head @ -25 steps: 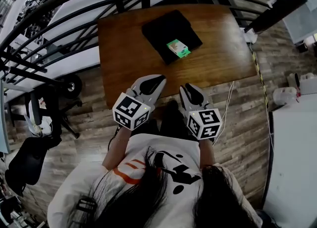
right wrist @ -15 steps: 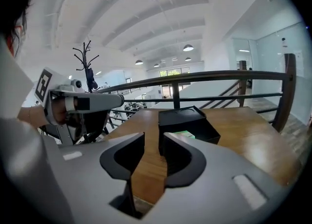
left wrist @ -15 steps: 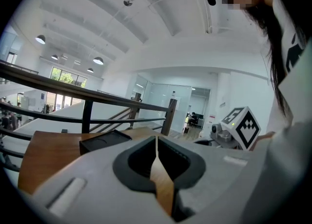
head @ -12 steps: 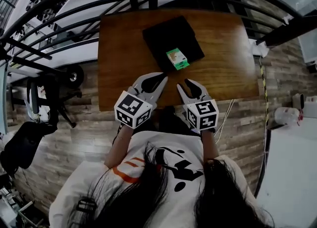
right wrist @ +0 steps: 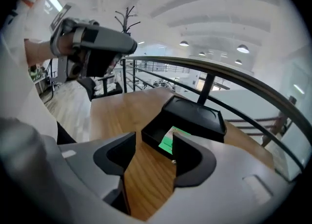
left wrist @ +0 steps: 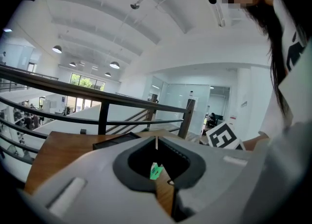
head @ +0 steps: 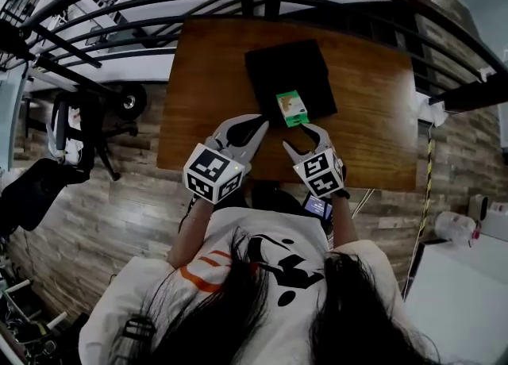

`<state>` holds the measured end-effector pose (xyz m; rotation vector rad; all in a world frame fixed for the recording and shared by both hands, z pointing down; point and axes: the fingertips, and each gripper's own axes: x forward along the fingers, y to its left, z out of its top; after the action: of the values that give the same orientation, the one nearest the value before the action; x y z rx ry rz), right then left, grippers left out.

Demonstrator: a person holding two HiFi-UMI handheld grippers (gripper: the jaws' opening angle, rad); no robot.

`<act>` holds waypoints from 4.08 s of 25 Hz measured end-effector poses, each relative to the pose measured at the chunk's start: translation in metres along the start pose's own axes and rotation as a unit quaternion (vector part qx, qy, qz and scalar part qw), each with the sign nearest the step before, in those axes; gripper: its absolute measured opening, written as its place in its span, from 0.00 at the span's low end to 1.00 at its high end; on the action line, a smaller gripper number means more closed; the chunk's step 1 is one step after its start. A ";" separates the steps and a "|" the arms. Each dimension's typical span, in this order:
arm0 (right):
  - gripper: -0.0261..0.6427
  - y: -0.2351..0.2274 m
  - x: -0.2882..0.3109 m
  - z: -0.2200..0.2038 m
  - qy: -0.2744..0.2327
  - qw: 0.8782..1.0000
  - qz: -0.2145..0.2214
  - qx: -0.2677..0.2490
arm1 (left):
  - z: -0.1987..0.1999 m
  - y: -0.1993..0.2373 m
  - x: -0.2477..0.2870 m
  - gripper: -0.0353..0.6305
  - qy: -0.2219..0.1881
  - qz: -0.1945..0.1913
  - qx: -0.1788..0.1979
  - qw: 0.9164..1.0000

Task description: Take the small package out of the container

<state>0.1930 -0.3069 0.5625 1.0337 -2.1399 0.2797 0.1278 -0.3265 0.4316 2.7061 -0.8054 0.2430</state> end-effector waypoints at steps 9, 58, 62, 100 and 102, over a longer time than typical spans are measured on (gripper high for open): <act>0.58 -0.013 0.056 -0.026 0.078 0.979 0.055 -0.178 | -0.001 0.008 0.003 0.06 0.001 0.037 -0.008 0.999; 0.22 0.032 -0.010 0.076 -0.020 0.996 -0.089 0.004 | -0.016 0.032 -0.097 0.06 -0.006 0.032 -0.006 0.999; 0.22 0.064 -0.017 0.083 -0.028 0.995 -0.096 0.018 | -0.022 0.033 -0.121 0.06 -0.004 0.019 -0.001 1.000; 0.22 0.187 -0.085 0.058 -0.036 0.990 -0.120 0.062 | -0.059 -0.027 -0.198 0.06 0.010 -0.038 0.014 0.999; 0.22 0.185 -0.095 0.051 -0.037 0.990 -0.118 0.062 | -0.059 -0.038 -0.196 0.06 0.011 -0.035 0.014 0.999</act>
<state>0.0663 -0.1544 0.4810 1.3761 -2.0612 0.2662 -0.0174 -0.1779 0.4295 2.7466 -0.7048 0.2692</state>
